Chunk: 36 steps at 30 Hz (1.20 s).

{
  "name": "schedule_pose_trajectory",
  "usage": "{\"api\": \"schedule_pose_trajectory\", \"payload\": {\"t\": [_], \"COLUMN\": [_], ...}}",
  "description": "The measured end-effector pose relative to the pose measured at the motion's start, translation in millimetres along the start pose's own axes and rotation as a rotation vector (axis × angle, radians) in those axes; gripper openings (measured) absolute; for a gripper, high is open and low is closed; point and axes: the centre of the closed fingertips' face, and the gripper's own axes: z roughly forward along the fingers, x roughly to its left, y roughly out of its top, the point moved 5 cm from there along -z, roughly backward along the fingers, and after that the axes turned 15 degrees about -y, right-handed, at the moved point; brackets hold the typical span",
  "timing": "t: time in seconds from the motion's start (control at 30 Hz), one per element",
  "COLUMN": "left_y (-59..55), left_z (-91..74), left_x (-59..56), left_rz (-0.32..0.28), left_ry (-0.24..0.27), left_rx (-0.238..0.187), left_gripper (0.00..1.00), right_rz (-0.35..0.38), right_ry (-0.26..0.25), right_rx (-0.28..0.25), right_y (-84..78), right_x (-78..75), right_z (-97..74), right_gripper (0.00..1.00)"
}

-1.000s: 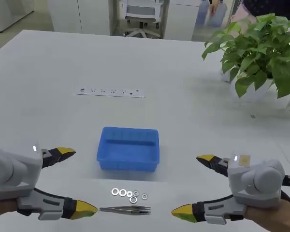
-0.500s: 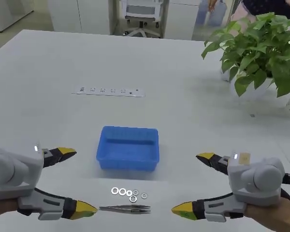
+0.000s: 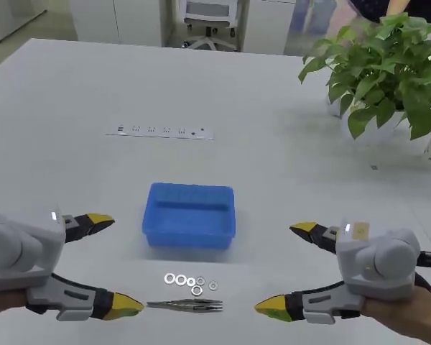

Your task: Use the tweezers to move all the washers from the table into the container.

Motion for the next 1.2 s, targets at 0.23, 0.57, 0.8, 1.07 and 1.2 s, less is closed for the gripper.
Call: {"api": "schedule_pose_trajectory", "payload": {"t": [0.23,0.57,0.8,1.07,1.2], "left_y": [0.0,-7.5,-11.9,-18.7,-22.2], "left_z": [0.0,5.1,11.2,19.5,23.3], "left_x": [0.3,-2.5,-3.8,-7.5,-8.6], "left_rz": [0.004,0.026,0.041,0.058,0.068], "left_ry": [-0.001,-0.020,-0.035,-0.062,-0.074], "left_rx": [0.002,0.049,0.074,0.116,0.139], "left_gripper": [0.95,0.91,0.86,0.80,0.76], "right_rz": [-0.015,-0.037,-0.079,-0.113,-0.123], "right_ry": [0.006,0.024,0.046,0.086,0.105], "right_rx": [0.004,0.015,0.047,0.067,0.073], "right_y": [1.1,-0.2,-4.6,-6.0,-6.5], "right_x": [0.6,3.6,8.8,16.9,20.4], "right_z": [1.3,4.9,11.2,17.5,21.5], "right_gripper": [0.92,0.89,0.83,0.76,0.71]}}
